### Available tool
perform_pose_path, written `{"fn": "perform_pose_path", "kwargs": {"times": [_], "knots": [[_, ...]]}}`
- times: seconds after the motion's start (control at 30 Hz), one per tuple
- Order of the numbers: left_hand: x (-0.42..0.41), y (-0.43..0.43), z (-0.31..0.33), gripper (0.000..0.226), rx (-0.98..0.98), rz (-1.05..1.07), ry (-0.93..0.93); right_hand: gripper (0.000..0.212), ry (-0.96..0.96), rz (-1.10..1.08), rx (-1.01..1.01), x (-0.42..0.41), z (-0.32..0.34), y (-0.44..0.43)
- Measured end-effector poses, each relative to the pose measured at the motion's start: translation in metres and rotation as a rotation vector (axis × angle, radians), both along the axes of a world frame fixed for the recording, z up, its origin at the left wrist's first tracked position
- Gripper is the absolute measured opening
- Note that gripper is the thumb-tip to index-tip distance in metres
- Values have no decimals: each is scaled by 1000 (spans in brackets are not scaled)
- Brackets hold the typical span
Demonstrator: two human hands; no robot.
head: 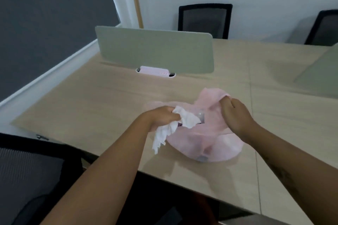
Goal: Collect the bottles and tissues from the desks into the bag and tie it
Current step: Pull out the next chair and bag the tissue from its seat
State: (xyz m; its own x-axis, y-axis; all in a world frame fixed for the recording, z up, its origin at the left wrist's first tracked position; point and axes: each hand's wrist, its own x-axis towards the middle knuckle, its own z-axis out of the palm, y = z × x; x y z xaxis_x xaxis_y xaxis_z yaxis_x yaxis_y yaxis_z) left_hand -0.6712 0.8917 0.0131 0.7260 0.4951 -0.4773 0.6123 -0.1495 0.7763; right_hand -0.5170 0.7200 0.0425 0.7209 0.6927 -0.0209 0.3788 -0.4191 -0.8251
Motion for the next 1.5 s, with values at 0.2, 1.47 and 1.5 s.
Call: {"fn": "perform_pose_path", "kwargs": {"times": [0.2, 1.47, 1.5], "knots": [[48, -6, -14, 38, -64, 279, -270, 53, 77, -71, -42, 2, 11, -26], [-403, -106, -17, 77, 677, 1265, 785, 33, 77, 91, 163, -68, -4, 43], [-406, -106, -13, 70, 639, 1278, 769, 32, 65, 98, 165, -66, -3, 42]]}}
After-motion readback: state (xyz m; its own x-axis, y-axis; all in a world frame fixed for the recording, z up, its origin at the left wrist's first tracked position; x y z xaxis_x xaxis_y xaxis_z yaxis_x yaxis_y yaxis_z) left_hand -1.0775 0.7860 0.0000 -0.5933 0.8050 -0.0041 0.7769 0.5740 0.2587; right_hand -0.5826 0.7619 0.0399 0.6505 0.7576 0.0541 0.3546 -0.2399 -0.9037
